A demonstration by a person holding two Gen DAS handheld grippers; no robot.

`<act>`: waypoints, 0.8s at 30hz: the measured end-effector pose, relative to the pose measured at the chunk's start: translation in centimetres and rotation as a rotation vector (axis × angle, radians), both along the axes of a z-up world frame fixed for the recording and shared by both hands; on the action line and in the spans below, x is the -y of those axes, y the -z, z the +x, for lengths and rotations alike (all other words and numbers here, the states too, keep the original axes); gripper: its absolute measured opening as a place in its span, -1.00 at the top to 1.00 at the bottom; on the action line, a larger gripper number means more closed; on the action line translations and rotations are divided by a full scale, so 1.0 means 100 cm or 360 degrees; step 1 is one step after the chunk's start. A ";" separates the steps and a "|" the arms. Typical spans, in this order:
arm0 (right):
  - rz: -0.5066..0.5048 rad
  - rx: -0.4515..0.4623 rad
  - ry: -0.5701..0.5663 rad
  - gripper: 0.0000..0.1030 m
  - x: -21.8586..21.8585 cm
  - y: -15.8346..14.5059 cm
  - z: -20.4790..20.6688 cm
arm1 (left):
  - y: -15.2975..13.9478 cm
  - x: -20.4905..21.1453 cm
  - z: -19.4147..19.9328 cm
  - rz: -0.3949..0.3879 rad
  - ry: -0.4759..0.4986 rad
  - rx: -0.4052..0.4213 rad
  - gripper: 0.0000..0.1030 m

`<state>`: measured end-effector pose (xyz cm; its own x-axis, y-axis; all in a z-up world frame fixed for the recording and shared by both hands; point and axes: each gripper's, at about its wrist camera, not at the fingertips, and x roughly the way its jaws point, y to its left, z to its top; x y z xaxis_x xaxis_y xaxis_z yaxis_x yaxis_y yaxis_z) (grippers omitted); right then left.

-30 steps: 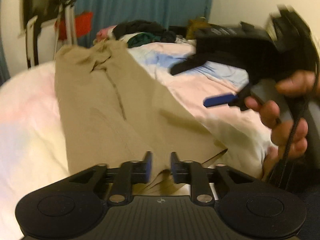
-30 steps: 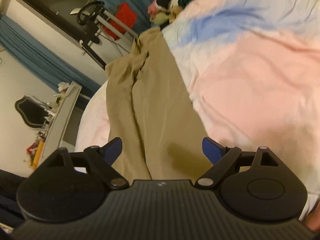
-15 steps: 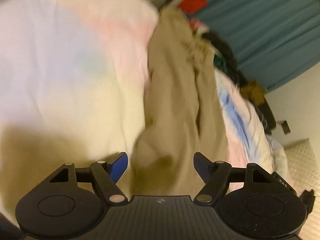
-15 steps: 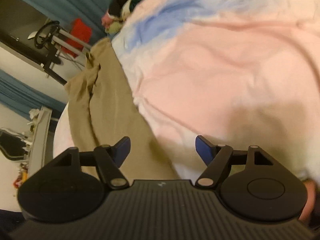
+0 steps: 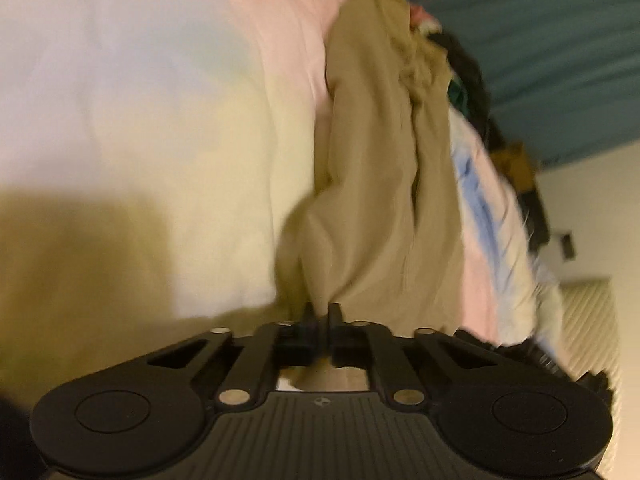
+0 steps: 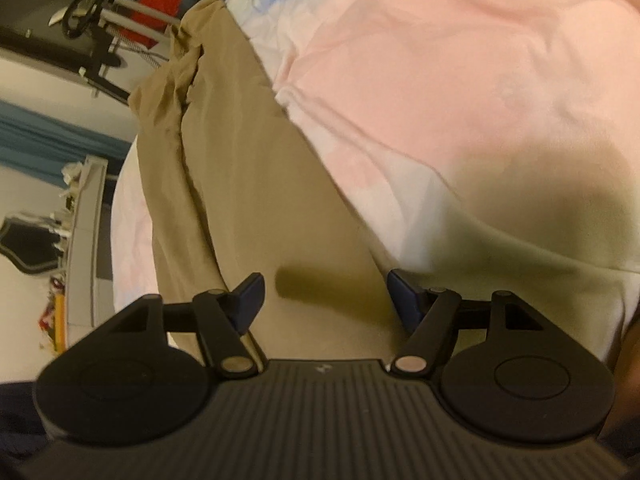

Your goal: Fold clothes

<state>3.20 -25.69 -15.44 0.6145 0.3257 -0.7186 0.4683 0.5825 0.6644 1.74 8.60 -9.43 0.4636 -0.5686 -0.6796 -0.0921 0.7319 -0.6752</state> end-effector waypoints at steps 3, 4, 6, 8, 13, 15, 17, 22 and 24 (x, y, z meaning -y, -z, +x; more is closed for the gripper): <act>0.0014 0.0014 0.0026 -0.36 0.003 -0.002 -0.007 | 0.000 -0.004 -0.002 -0.0016 -0.0029 -0.0009 0.94; 0.0028 0.0012 0.0043 -0.36 0.004 0.000 -0.008 | 0.000 -0.005 -0.003 -0.0022 -0.0038 -0.0012 0.94; 0.0049 -0.0007 0.0076 -0.34 0.006 0.004 -0.008 | 0.000 -0.006 -0.003 -0.0029 -0.0048 -0.0021 0.90; 0.0054 -0.0032 0.0089 -0.34 0.005 0.009 -0.005 | 0.002 -0.004 0.000 -0.0031 -0.0041 -0.0033 0.55; -0.0079 -0.0048 -0.0046 -0.36 -0.011 0.004 0.002 | 0.006 0.003 0.008 -0.0033 -0.0022 -0.0065 -0.33; -0.0076 -0.0023 -0.0142 -0.35 -0.018 0.001 0.003 | 0.007 0.006 0.011 -0.0034 -0.0015 -0.0077 -0.34; -0.0042 0.0008 -0.0234 0.16 -0.026 -0.001 0.001 | 0.009 0.009 0.014 -0.0036 -0.0007 -0.0090 -0.16; -0.0082 0.0063 -0.0156 0.82 -0.027 -0.012 -0.011 | 0.013 0.015 0.022 -0.0038 0.0011 -0.0121 0.87; -0.0062 0.0134 -0.0097 0.83 -0.021 -0.021 -0.016 | 0.008 0.016 0.021 -0.0055 0.0015 -0.0106 0.90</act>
<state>1.55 -23.63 -13.30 0.6532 0.3373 -0.6779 0.3745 0.6342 0.6764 3.83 7.03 -10.23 0.4128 -0.5962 -0.6886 -0.1307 0.7094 -0.6926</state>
